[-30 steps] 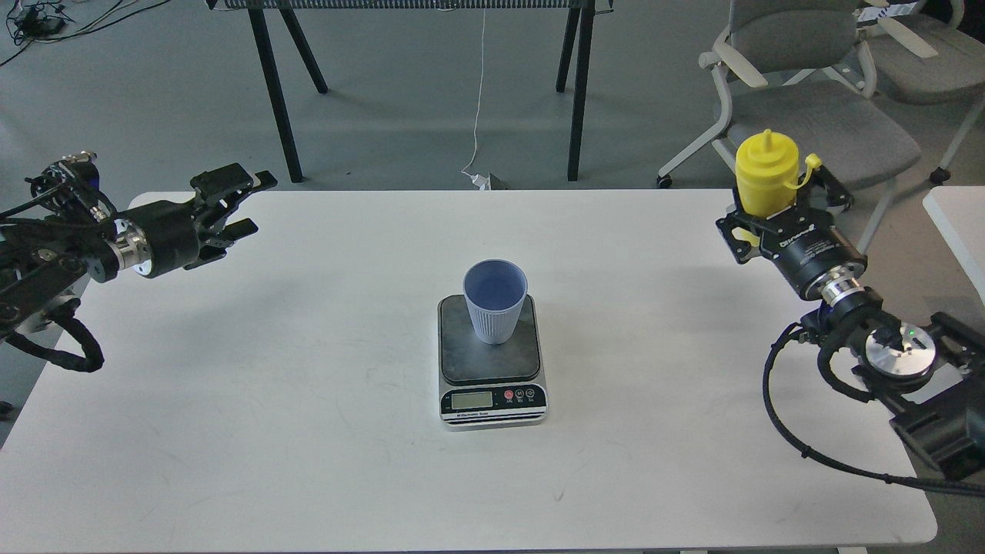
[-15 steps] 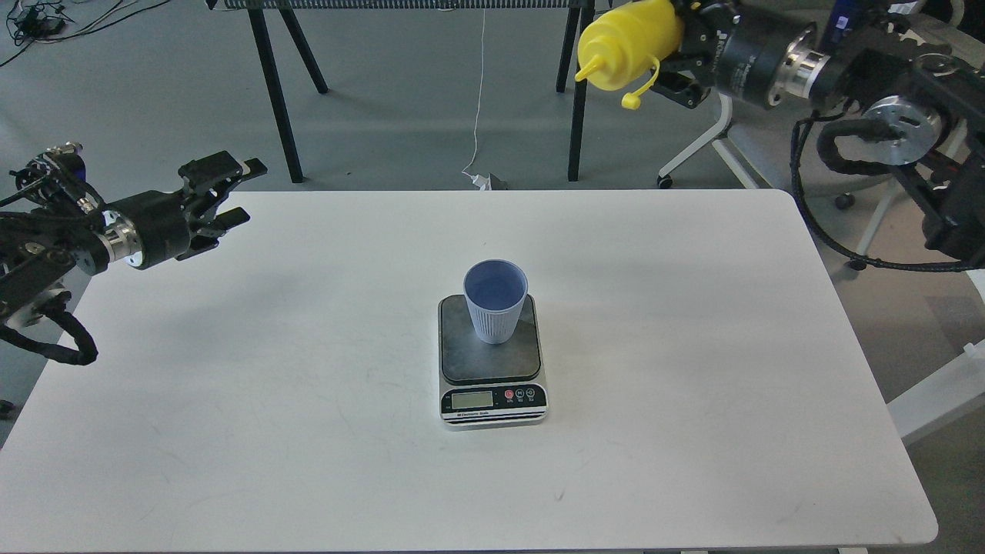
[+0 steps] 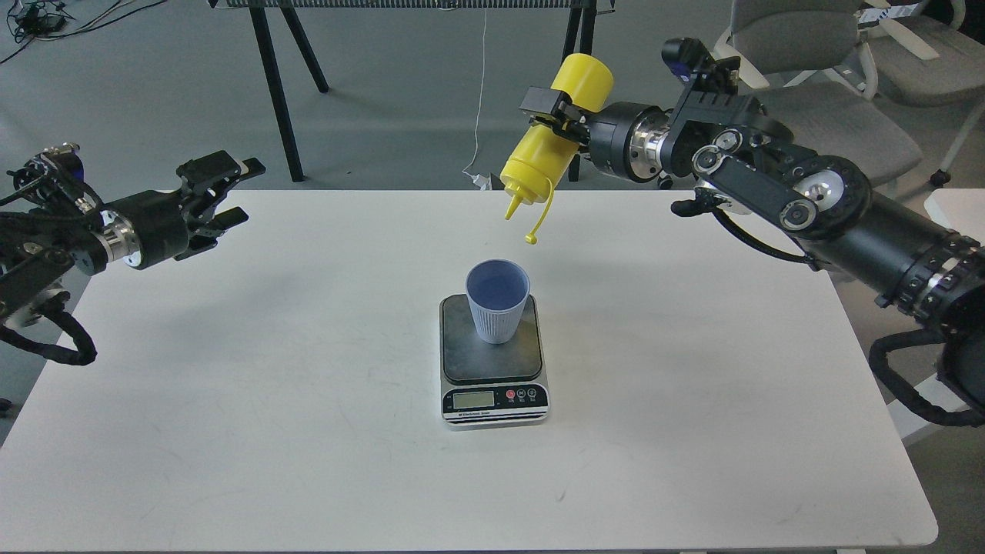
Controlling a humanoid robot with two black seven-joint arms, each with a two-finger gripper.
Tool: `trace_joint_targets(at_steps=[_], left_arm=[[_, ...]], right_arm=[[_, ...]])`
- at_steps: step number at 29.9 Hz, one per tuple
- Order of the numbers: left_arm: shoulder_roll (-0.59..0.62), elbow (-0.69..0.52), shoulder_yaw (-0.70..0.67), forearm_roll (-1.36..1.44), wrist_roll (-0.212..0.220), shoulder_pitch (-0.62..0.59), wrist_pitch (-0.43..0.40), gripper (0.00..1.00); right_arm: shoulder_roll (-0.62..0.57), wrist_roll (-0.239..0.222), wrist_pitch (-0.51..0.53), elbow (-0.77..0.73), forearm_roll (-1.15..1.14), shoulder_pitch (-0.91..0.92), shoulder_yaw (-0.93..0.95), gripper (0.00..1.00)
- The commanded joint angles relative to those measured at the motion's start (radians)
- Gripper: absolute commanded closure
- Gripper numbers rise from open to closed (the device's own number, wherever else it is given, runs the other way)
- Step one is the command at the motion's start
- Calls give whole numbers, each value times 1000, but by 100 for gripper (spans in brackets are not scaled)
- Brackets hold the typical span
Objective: Pour seasoning into cup on scale with both arms
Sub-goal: 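Tilt the yellow bottle nozzle-down into the blue cup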
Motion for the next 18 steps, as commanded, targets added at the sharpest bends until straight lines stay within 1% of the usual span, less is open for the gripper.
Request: trace_joint_targets(at_steps=[1,9,13,18], left_arm=[[-1,0,1,0,0,0,0,1],[-3,0,1,0,0,1,0,1],[-3,0,1,1,0,3,0,1],[-4,0,1,0,0,1,0,1]], right_arm=[[15,0,-34,-5,-3,-1,-46,95],[43,0,-42,-22,-3,-11,-56,95],[76,0,-42,-47,-3,-31,-60,95],[89,0,-77,-54,-3,-33,-120,95]])
